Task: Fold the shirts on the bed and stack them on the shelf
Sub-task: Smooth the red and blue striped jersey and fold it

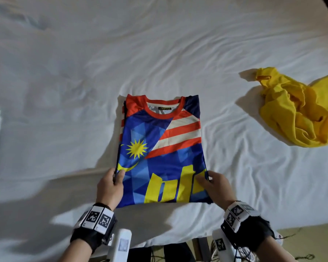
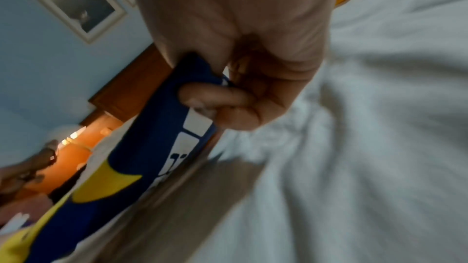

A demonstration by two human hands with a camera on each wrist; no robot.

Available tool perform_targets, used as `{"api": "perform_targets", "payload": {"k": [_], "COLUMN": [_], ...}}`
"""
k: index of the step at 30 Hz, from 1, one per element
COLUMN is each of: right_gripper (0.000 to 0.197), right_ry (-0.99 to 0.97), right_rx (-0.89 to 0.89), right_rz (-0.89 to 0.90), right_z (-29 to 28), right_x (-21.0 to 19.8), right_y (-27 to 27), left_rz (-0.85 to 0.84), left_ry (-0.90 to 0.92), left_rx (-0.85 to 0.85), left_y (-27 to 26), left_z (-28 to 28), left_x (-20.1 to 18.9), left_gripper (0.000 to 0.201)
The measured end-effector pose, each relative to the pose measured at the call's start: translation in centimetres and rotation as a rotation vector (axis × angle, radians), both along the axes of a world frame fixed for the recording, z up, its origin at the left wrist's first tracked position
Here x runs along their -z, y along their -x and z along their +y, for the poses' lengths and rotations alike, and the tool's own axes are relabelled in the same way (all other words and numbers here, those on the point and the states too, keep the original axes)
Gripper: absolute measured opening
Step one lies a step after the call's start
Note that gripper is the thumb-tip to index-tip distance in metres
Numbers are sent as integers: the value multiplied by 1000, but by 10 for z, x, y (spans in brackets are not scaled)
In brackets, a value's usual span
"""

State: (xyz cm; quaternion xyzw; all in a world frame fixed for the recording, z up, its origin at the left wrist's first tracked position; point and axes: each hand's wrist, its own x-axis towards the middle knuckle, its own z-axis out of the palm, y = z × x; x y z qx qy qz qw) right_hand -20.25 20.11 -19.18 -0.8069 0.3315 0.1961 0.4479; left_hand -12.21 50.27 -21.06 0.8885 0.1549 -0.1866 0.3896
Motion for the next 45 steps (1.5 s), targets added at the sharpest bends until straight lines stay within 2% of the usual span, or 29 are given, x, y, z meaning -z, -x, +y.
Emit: {"api": "perform_targets", "payload": {"k": [2,4,6,8,10,12,15,16,20,24,27,33,39,45], "right_gripper": [6,10,30,52,67,74,68,65,64,69,73,74,72,71], "right_ry": [18,28,45,19,-50,-107,-81,-107,-288,-502,-591,-674,-793,-835], "right_rx": [-85,0,135,171,134,18,-220,-245,-167,-27,14,-76,-219,-393], "right_rz": [144,138,9,-69,-144,-200,-196,-199,-186,-203,-256,-344,-365,-472], "right_z": [2,0,-6,-10,-10,-10,-14,-16,-19,-7,17,125,298,469], "right_x": [4,4,9,12,14,17,25,27,19,-3,-26,-73,-95,-112], "right_y": [9,7,-7,-27,-48,-66,-82,-84,-81,-79,-80,-99,-135,-179], "left_rz": [63,44,-42,-100,-79,-64,-54,-26,59,44,26,-8,-172,-220], "left_ry": [-52,-119,-141,-64,54,195,236,238,365,510,593,635,459,336], "left_rx": [61,85,29,-42,-58,12,214,237,186,143,122,37,-51,-241], "left_y": [9,11,-4,-25,-46,-65,-82,-85,-85,-79,-75,-77,-82,-94], "left_z": [5,6,2,-4,-11,-16,-18,-18,-17,-4,23,133,296,441], "left_x": [3,5,3,2,2,6,14,15,10,-7,-30,-92,-156,-196], "left_gripper": [19,13,30,52,69,74,72,73,59,60,60,61,63,60]}}
